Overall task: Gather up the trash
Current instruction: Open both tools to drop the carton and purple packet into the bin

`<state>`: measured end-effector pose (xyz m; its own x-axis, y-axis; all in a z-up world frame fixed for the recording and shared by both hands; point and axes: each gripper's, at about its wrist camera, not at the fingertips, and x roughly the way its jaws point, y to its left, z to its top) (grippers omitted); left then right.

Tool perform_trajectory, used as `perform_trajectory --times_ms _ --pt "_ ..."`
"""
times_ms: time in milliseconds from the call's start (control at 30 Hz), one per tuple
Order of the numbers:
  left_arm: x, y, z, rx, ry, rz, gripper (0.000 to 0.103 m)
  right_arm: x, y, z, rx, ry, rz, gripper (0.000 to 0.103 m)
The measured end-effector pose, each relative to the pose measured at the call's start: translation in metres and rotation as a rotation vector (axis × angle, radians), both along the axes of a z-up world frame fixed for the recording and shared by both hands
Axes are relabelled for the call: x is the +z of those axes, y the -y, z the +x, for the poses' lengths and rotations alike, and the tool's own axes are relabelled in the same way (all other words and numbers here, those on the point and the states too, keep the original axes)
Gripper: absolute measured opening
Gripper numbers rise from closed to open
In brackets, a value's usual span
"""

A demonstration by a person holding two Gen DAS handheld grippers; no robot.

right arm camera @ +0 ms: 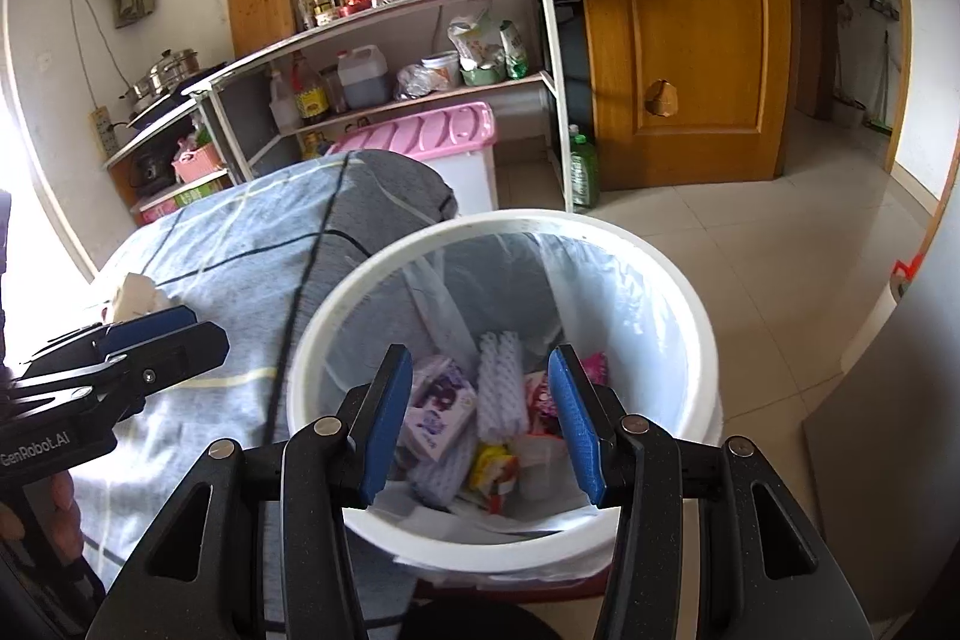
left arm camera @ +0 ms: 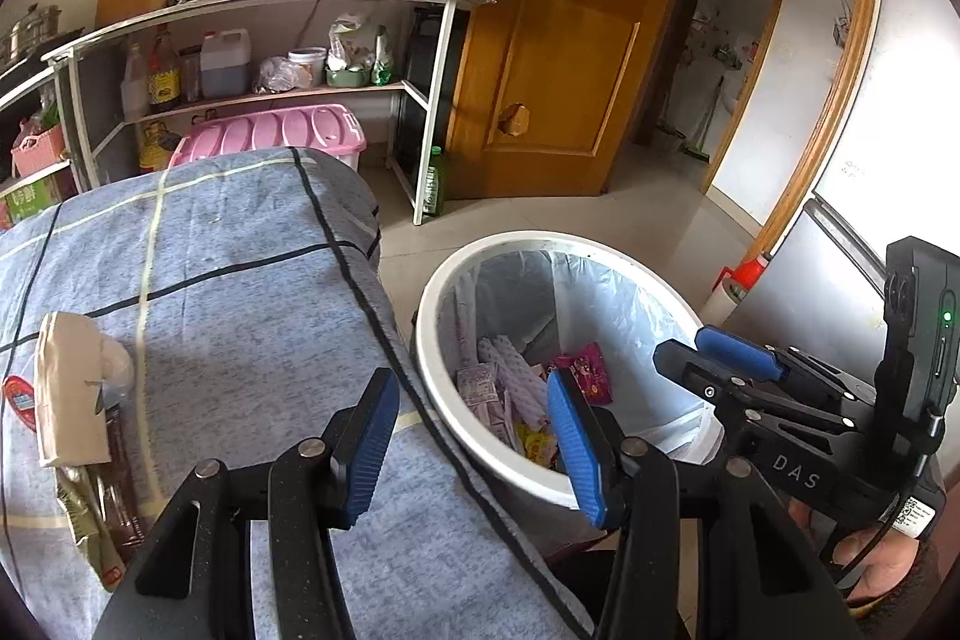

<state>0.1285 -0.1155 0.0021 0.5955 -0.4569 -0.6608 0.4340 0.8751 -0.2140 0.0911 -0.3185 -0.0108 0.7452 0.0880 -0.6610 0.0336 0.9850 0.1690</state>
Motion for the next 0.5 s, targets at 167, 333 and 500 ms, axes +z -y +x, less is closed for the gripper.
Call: perform_trajectory --times_ms 167,333,500 --pt "0.006 -0.031 -0.013 0.069 0.03 0.008 0.051 0.012 -0.024 -0.005 0.042 0.038 0.017 0.049" --pt "0.011 -0.066 -0.02 0.135 0.041 -0.004 0.051 0.018 -0.053 -0.004 0.092 0.058 0.028 0.049" --pt "0.011 -0.104 -0.031 0.212 0.063 0.01 0.051 0.021 -0.085 -0.003 0.146 0.068 0.043 0.049"
